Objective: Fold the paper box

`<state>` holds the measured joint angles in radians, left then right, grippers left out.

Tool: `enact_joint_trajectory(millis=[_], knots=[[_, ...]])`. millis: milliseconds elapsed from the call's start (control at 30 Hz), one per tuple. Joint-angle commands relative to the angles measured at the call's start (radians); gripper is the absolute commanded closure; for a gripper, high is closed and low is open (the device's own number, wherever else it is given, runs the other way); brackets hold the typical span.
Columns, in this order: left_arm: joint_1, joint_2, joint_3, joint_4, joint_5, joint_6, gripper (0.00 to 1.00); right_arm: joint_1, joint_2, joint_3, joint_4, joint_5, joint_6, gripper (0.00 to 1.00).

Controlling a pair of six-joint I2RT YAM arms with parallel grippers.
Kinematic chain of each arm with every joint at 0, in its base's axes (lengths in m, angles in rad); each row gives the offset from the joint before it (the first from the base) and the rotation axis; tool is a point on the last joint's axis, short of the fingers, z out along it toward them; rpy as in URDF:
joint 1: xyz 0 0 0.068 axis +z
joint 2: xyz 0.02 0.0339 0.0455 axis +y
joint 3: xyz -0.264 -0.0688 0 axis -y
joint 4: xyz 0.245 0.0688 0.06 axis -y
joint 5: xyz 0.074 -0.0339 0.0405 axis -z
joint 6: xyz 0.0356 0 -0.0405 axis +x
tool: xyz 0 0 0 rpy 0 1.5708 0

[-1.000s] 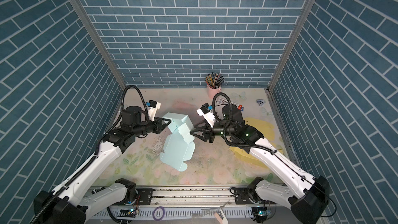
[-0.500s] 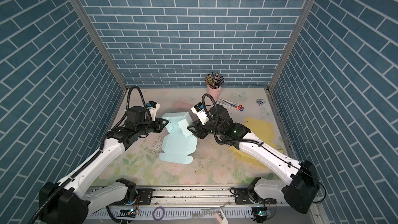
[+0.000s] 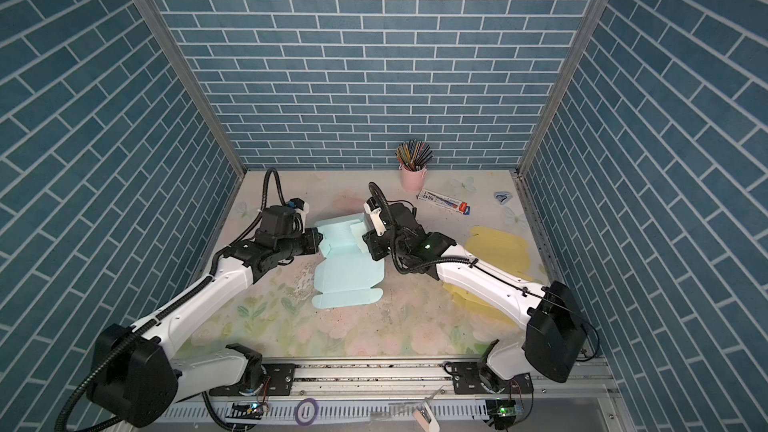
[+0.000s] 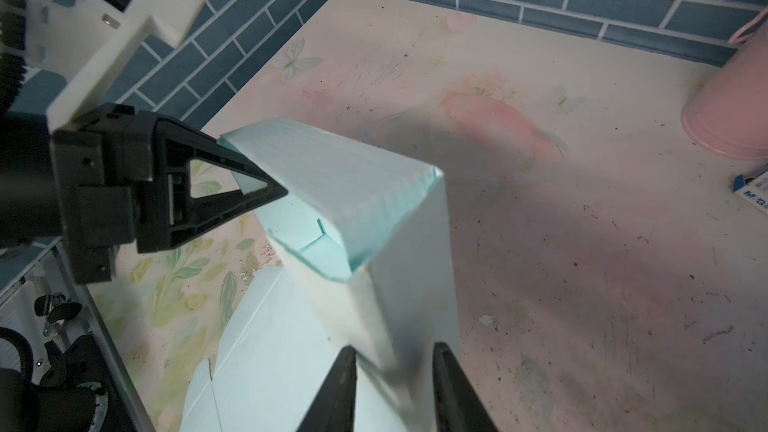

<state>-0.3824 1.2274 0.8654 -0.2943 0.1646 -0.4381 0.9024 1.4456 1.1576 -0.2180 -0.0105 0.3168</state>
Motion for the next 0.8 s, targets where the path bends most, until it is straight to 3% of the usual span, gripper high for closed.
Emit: enact_joint_trajectory(millis=[0, 433, 767], knots=[[-0.021, 0.0, 0.011, 0.017, -0.034, -0.028, 1.0, 0.014, 0.025, 0.054, -0.023, 0.075, 0.016, 0.68], [-0.082, -0.003, 0.007, 0.021, -0.102, -0.075, 1.0, 0.066, 0.137, 0.164, -0.116, 0.219, 0.009, 0.71], [-0.112, 0.0, 0.014, 0.027, -0.146, -0.118, 1.0, 0.147, 0.224, 0.239, -0.168, 0.467, -0.049, 0.72]])
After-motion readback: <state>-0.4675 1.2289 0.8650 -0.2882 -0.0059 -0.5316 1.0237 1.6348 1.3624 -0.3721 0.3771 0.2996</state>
